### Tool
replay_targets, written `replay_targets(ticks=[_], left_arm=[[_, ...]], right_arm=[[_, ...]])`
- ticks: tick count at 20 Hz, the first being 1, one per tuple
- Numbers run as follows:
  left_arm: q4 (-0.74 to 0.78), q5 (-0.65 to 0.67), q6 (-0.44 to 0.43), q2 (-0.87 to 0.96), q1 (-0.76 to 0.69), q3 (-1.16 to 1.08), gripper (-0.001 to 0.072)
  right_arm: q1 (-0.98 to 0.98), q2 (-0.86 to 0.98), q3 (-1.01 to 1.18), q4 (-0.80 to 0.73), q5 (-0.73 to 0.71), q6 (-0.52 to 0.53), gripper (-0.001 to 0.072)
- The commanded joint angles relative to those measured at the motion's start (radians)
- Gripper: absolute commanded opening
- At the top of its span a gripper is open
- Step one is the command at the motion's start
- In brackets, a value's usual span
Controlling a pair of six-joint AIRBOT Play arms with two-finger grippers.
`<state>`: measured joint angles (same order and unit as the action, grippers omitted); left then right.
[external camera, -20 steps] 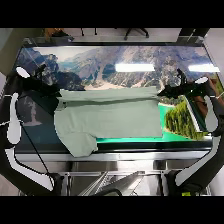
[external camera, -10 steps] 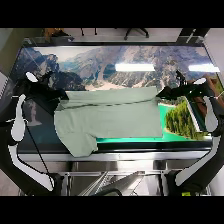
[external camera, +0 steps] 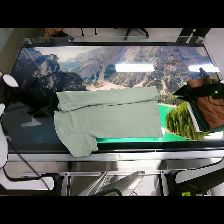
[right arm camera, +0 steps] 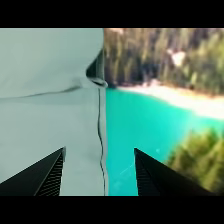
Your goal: Fold the shirts.
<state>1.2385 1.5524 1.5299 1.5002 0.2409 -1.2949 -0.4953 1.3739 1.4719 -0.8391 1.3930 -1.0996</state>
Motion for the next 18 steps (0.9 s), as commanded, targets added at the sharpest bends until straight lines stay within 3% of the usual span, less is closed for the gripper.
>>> replay_targets(ticks=[1,6,12,13,15,16,18], left_arm=[[0.000,-0.067,0.023,-0.250,0.043,0.446,0.0697],[-0.145,-0.355,-0.013,-0.413,0.035,0.842,0.0696],[-0.352,-0.644,-0.107,-0.415,-0.032,0.924,0.0695],[-0.349,-0.660,-0.107,-0.415,-0.042,0.909,0.0667],[-0.350,-0.661,-0.108,-0.415,-0.045,0.867,0.0295],[-0.348,-0.644,-0.110,-0.415,-0.045,0.843,0.0231],[-0.341,-0.589,-0.126,-0.415,-0.045,0.783,0.0229]], right_arm=[[-0.081,-0.075,-0.159,-0.006,0.009,0.004,0.0475],[-0.095,-0.092,-0.296,0.004,-0.001,0.003,0.0475],[-0.084,-0.105,-0.395,0.014,0.001,0.012,0.0475],[-0.079,-0.111,-0.410,0.013,0.000,0.015,0.0475],[-0.065,-0.123,-0.444,0.013,0.001,0.014,0.0475],[-0.056,-0.128,-0.465,0.012,0.003,0.014,0.0475],[-0.037,-0.141,-0.510,0.008,0.002,0.015,0.0475]])
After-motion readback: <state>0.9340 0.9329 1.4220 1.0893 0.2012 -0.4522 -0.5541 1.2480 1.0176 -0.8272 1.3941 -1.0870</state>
